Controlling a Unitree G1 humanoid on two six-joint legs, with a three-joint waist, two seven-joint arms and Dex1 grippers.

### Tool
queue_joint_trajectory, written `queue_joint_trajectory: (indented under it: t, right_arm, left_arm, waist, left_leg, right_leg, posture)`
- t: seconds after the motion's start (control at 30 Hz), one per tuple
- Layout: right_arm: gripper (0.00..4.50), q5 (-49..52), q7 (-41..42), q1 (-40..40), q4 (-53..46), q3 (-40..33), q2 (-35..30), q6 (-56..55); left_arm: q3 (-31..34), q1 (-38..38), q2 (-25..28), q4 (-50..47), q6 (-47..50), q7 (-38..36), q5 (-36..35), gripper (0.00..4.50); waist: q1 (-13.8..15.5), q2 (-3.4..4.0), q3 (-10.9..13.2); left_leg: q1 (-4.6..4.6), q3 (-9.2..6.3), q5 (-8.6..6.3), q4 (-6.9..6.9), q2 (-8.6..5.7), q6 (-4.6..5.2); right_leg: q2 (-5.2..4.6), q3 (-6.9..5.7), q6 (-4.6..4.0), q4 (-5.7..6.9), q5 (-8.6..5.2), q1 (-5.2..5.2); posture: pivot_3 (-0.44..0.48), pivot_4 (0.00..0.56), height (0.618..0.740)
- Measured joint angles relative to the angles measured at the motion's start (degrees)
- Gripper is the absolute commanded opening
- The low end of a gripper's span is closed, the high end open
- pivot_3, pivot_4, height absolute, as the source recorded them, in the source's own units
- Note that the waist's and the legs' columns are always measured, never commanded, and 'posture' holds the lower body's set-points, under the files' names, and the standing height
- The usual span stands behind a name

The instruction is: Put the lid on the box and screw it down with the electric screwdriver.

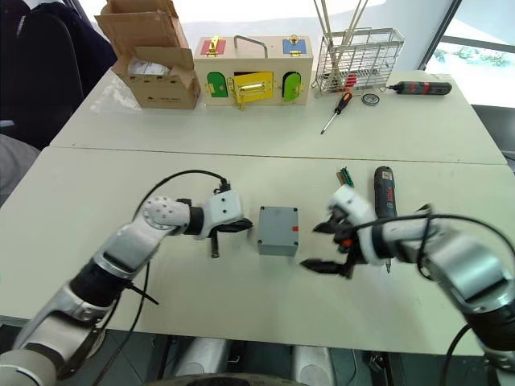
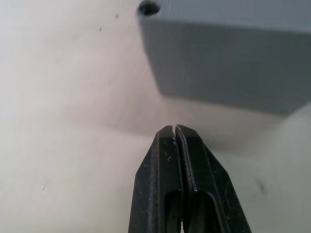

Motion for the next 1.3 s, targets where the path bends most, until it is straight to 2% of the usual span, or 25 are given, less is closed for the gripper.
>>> queue_joint_trajectory:
  t: [0.17,0.27,0.4,0.57,0.93,1.3]
  right_arm:
    - [4.49,6.0,-2.0,-2.7,7.3,-11.1,6.0,1.5]
    - [4.49,5.4,-6.3,-5.7,12.6,-12.8,11.7,-1.2]
    - [4.49,-4.3,-12.5,-9.8,21.5,-6.5,15.5,-11.2]
    - [3.18,-14.5,-16.8,-13.2,35.8,-1.6,19.6,-23.9]
    - [3.18,-18.7,-17.5,-16.3,46.6,-1.4,23.0,-29.8]
    - [3.18,-19.4,-17.4,-18.3,49.2,-1.4,24.4,-30.7]
  left_arm:
    - [6.5,-0.5,-0.3,-1.4,3.2,-0.7,-5.9,0.0]
    - [10.0,-1.7,-2.4,-1.3,5.0,1.1,-8.4,0.0]
    - [10.7,-4.0,-5.9,-1.8,7.0,3.7,-11.0,0.0]
    - [10.3,-3.7,-6.4,-2.5,7.6,5.7,-11.5,0.0]
    - [9.4,-1.1,-4.8,-4.0,7.6,7.4,-11.5,0.0]
    - [7.7,-0.7,-4.8,-4.8,7.4,8.0,-11.5,0.0]
  waist:
    - [0.1,-0.02,0.0]
    - [0.0,-0.02,0.0]
    - [-0.2,-0.01,0.0]
    - [-0.4,0.0,0.0]
    - [-0.6,0.01,0.0]
    - [-1.3,0.01,0.0]
  left_leg:
    - [0.0,-0.01,0.0,0.0,0.0,-0.01]
    - [0.01,0.01,0.01,0.01,-0.01,-0.02]
    - [0.01,0.03,0.02,-0.07,-0.01,-0.05]
    - [0.0,0.09,0.06,-0.09,-0.02,-0.1]
    - [0.0,0.07,0.06,-0.1,-0.01,-0.12]
    - [0.0,0.05,0.06,-0.11,-0.01,-0.12]
  right_leg:
    - [-0.01,0.0,0.0,0.0,0.0,0.03]
    - [-0.01,0.01,0.0,0.0,0.0,0.02]
    - [-0.01,0.02,0.0,0.04,0.0,-0.07]
    - [-0.01,0.04,0.0,0.04,0.0,-0.1]
    - [-0.01,0.04,0.0,0.04,0.0,-0.1]
    - [-0.01,0.03,0.0,0.04,0.0,-0.09]
  posture:
    - [0.0,0.15,0.73]
    - [0.0,0.15,0.73]
    - [0.0,0.15,0.73]
    - [0.0,0.15,0.73]
    - [0.0,0.15,0.73]
    - [0.0,0.15,0.73]
